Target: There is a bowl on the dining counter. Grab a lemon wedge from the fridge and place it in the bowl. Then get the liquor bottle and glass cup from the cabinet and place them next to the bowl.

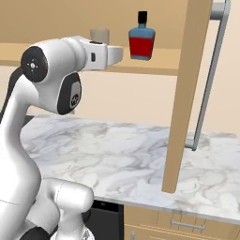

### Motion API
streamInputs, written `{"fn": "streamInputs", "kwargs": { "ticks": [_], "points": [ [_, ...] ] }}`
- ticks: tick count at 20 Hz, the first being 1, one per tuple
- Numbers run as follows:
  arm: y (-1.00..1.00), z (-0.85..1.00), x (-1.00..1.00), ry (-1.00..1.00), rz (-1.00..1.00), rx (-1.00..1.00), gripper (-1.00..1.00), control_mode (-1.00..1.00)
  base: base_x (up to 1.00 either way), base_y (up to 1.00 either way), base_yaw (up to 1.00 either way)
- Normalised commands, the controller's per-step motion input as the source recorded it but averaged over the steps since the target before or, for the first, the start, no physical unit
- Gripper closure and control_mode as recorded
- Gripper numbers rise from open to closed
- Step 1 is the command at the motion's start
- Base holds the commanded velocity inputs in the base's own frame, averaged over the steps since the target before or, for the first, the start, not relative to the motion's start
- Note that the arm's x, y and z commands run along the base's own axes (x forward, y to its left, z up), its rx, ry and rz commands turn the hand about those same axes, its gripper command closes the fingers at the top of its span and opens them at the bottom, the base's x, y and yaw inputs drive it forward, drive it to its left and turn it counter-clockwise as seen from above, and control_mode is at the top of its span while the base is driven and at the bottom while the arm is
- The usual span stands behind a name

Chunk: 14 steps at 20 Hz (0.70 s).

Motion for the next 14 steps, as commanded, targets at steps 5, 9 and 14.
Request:
{"fn": "streamInputs", "kwargs": {
  "ticks": [5,9,14],
  "points": [
    [-0.08,0.17,0.28,0.0,0.0,0.0,-1.0,-1.0,0.0,0.0,0.0],
    [-0.06,0.15,0.28,0.0,0.0,0.0,-1.0,-1.0,0.0,0.0,0.0],
    [-0.15,0.09,0.37,0.03,0.0,0.01,-1.0,-1.0,0.0,0.0,0.0]
  ]
}}
